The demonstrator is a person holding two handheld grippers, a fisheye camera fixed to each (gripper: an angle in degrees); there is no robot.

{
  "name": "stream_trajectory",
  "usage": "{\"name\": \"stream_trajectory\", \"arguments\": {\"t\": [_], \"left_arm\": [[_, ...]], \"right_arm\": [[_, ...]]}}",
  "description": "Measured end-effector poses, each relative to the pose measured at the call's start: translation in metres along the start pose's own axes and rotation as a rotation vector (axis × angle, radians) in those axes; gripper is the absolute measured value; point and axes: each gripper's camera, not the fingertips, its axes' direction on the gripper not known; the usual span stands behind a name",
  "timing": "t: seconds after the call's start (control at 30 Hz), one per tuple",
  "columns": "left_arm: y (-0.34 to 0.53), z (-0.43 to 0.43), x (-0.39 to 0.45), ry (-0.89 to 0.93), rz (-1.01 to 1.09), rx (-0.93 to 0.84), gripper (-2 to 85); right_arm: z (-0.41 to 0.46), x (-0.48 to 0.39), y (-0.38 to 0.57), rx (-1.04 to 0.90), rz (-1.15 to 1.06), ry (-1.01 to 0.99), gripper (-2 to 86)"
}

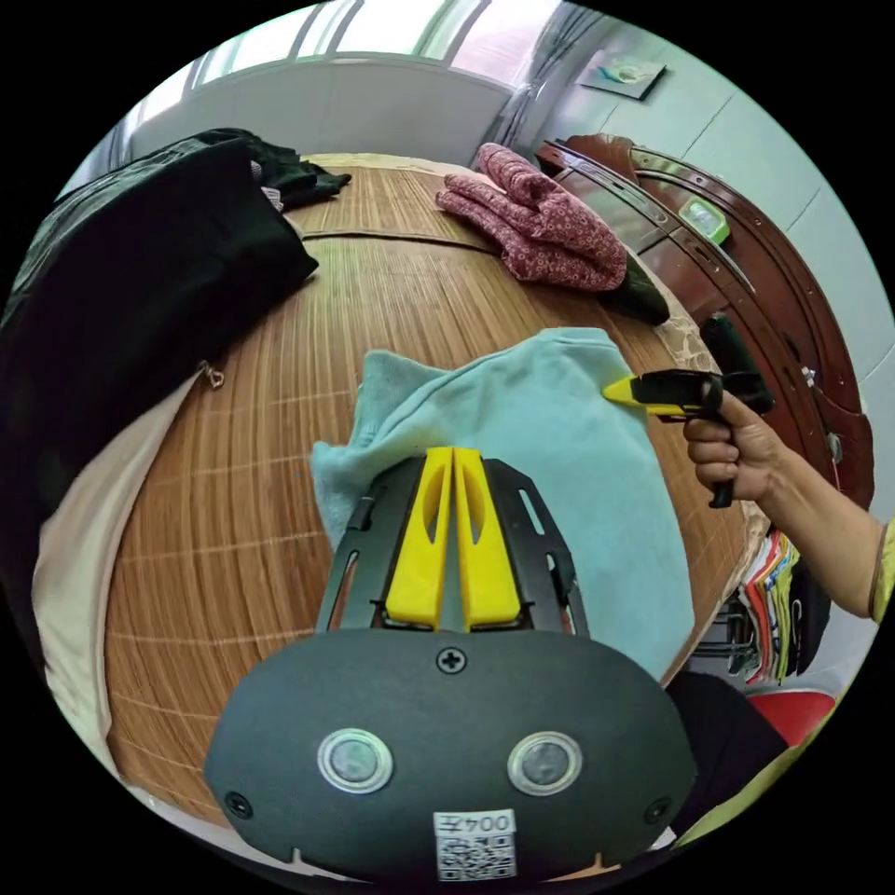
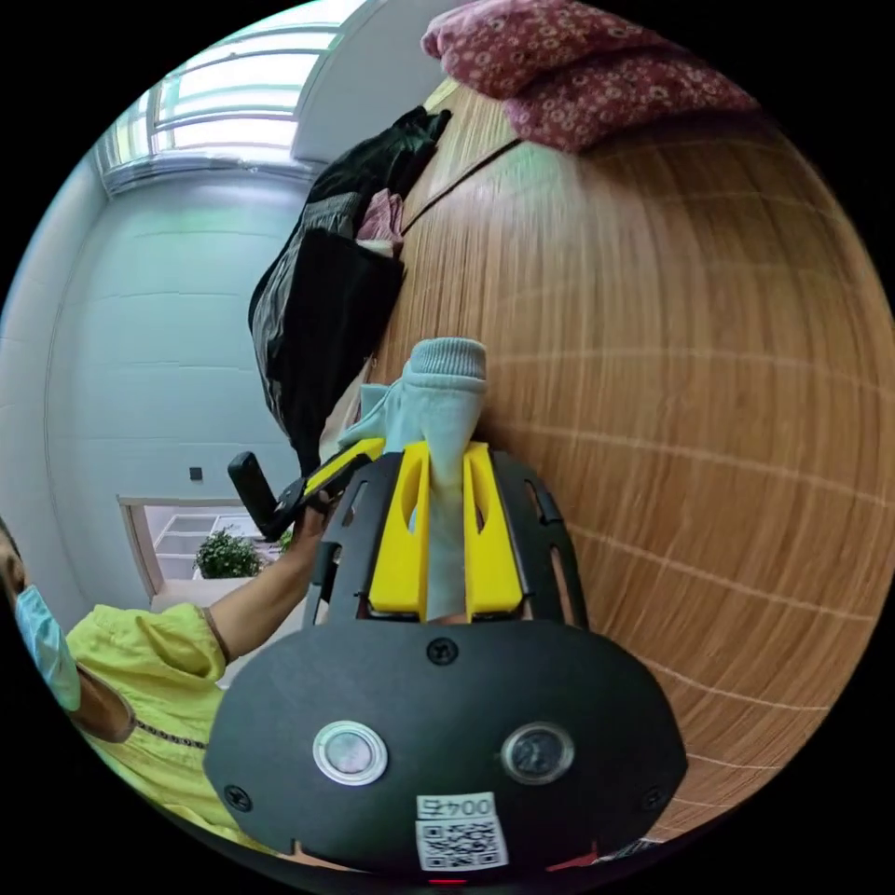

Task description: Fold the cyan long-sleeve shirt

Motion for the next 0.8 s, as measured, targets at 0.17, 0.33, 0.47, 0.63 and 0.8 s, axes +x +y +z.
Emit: {"name": "stream_trajectory", "arguments": {"t": [0.17, 0.33, 0.47, 0.63, 0.8], "left_arm": [[-0.048, 0.054, -0.04, 0.212, -0.235, -0.059, 0.2], [-0.062, 0.047, -0.032, 0.221, -0.257, -0.009, 0.2], [-0.044, 0.033, 0.006, 0.23, -0.134, -0.05, 0.2], [0.006, 0.044, 0.023, 0.148, -0.242, -0.081, 0.2], [0.015, 0.078, 0.027, 0.085, -0.257, -0.119, 0.3]], "right_arm": [[-0.057, 0.033, -0.039, 0.085, 0.104, 0.052, 7.5], [-0.094, 0.043, 0.063, 0.181, 0.185, -0.179, 9.1], [-0.065, 0.075, 0.168, 0.265, 0.427, -0.376, 11.8], [-0.004, 0.111, 0.245, 0.409, 0.676, -0.539, 13.4], [0.027, 0.119, 0.241, 0.537, 0.65, -0.665, 13.0]]}}
